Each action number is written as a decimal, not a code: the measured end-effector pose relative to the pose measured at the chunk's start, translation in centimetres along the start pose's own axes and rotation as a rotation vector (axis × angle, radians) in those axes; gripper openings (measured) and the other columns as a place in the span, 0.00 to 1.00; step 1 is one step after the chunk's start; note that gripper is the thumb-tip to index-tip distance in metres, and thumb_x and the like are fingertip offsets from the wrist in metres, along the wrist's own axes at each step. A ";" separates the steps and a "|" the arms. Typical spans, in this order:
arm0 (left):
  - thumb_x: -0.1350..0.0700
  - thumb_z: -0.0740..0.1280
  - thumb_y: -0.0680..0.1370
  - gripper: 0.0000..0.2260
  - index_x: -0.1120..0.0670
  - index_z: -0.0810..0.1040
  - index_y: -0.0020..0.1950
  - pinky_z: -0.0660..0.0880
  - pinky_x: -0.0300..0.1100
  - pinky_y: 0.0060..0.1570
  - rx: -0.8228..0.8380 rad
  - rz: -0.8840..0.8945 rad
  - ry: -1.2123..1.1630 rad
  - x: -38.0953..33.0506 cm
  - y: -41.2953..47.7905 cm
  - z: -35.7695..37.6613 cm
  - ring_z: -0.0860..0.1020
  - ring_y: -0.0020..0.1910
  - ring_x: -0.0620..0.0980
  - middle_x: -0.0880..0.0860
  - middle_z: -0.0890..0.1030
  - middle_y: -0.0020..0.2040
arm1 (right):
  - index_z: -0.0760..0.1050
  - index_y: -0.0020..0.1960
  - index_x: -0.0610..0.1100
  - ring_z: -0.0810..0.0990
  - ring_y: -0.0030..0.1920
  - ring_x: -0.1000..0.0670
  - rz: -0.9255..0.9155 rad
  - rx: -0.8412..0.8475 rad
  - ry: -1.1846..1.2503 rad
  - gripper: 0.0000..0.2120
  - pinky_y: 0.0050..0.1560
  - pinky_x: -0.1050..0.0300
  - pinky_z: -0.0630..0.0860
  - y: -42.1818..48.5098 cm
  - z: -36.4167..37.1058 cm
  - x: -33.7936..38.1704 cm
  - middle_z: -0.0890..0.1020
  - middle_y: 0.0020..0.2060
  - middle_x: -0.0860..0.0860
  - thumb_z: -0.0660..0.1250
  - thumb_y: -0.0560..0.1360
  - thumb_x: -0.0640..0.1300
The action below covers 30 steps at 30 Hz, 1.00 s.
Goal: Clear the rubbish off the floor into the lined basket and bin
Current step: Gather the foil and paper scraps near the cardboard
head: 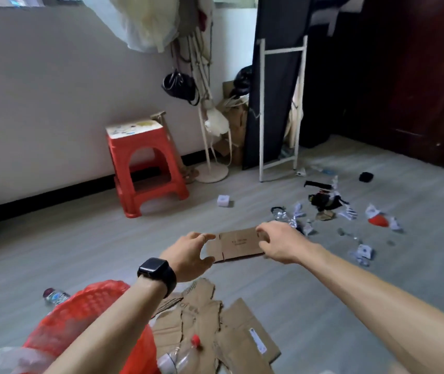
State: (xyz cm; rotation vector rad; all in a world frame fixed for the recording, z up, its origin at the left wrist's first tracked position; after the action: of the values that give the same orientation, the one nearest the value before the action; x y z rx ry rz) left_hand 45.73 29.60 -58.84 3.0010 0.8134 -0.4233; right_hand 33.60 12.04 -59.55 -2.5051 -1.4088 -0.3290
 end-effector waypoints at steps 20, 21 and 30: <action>0.45 0.64 0.78 0.26 0.44 0.64 0.75 0.72 0.48 0.64 0.224 0.205 0.147 -18.2 11.7 9.0 0.71 0.67 0.53 0.51 0.69 0.71 | 0.67 0.72 0.49 0.70 0.69 0.45 0.444 -0.077 0.249 0.23 0.67 0.54 0.68 -10.3 3.3 -26.4 0.71 0.70 0.49 0.62 0.78 0.49; 0.45 0.64 0.78 0.26 0.43 0.64 0.75 0.72 0.48 0.64 0.239 0.209 0.150 -18.4 12.7 9.9 0.71 0.67 0.52 0.50 0.69 0.71 | 0.66 0.72 0.49 0.70 0.69 0.45 0.460 -0.074 0.251 0.23 0.66 0.54 0.68 -10.0 3.9 -27.3 0.70 0.70 0.49 0.62 0.78 0.49; 0.48 0.64 0.78 0.27 0.46 0.62 0.77 0.69 0.47 0.67 0.406 0.205 0.180 -17.7 22.6 22.4 0.68 0.70 0.53 0.51 0.66 0.73 | 0.62 0.75 0.48 0.68 0.69 0.42 0.560 0.013 0.201 0.26 0.66 0.52 0.68 -3.1 9.7 -37.2 0.66 0.73 0.48 0.61 0.78 0.49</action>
State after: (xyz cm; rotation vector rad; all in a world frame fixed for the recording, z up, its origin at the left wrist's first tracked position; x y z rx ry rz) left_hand 36.57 -0.39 -77.32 3.4964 0.4608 -0.3537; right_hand 12.73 -13.15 -80.02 -2.6318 -0.5950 -0.4346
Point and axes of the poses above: each hand's wrist, its own y-axis towards the middle knuckle, its own z-axis out of the palm, x = y × z, the point moved 9 cm from there along y, towards the middle knuckle
